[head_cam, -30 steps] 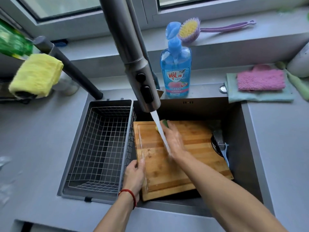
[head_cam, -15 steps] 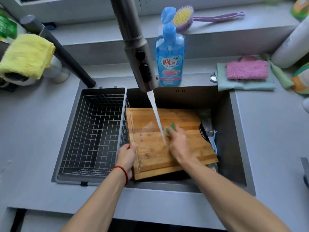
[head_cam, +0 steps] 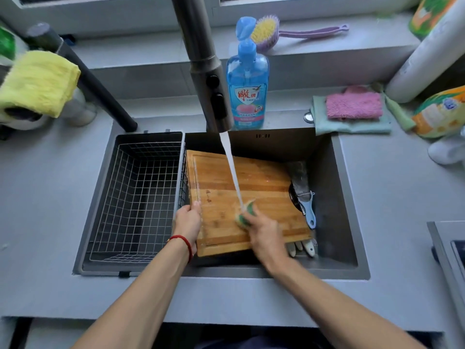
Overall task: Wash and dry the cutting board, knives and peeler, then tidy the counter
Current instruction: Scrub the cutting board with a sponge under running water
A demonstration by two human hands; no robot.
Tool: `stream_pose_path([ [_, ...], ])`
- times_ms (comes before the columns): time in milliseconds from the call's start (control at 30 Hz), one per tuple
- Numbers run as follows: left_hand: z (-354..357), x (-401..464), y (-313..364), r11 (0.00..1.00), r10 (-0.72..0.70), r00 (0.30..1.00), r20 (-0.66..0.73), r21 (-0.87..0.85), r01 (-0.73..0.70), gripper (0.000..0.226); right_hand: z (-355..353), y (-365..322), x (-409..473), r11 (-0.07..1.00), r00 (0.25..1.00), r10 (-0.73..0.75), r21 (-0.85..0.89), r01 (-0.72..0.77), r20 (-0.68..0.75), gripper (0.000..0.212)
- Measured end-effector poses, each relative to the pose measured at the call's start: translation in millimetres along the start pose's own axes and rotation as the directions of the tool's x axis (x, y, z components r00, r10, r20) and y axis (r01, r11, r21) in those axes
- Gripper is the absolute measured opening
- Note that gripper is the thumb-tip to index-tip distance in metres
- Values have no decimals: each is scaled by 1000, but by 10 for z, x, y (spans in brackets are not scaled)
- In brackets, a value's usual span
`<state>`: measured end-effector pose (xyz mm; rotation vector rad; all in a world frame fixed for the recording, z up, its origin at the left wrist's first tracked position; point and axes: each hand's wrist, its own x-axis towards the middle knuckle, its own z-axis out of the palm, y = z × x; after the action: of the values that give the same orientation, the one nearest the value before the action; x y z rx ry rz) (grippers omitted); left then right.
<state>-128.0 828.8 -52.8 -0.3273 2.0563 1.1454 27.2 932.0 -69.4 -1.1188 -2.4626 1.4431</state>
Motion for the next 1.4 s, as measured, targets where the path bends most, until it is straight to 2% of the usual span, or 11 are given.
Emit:
stream_pose_path([
  [133, -90, 146, 135, 999, -41, 999, 6, 2, 41, 39, 436, -359, -206, 947, 945, -320, 14, 320, 64, 52],
  [200, -119, 174, 182, 997, -76, 997, 6, -34, 76, 35, 276, -202, -126, 956, 944, -285, 121, 267, 168, 50],
  [367, -108, 191, 192, 998, -58, 998, -3, 29, 58, 35, -124, 256, 39, 961, 998, 69, 268, -66, -1, 29],
  [500, -106, 201, 255, 996, -19, 998, -59, 88, 24, 35, 386, -93, -125, 939, 930, -338, -11, 343, 142, 49],
  [567, -126, 217, 274, 995, -23, 997, -74, 93, 30, 33, 349, 37, 12, 922, 912, -375, -32, 385, 162, 39],
  [667, -124, 179, 268, 990, 0, 994, -105, 139, 15, 31, -77, 544, 200, 998, 999, -39, -46, 39, -13, 31],
  [800, -61, 90, 238, 975, 61, 987, -146, 222, -28, 29, -391, 1142, 529, 858, 897, 418, -262, -443, -148, 34],
  [1067, -79, 78, 118, 965, 81, 992, -100, 258, -53, 28, -401, 903, 1687, 947, 953, 235, -176, -269, -194, 33],
  [1233, -118, 86, 91, 975, 54, 997, -62, 218, -39, 27, -225, 855, 2065, 872, 829, 472, 17, -490, -299, 41],
  [1300, -136, 96, 109, 978, 42, 998, -46, 206, -32, 26, 74, 491, 1933, 931, 898, 352, 0, -365, -262, 53],
  [1400, -125, 50, 79, 982, 6, 999, -35, 187, 0, 24, 536, -143, 1532, 996, 991, -85, -23, 83, -104, 68],
])
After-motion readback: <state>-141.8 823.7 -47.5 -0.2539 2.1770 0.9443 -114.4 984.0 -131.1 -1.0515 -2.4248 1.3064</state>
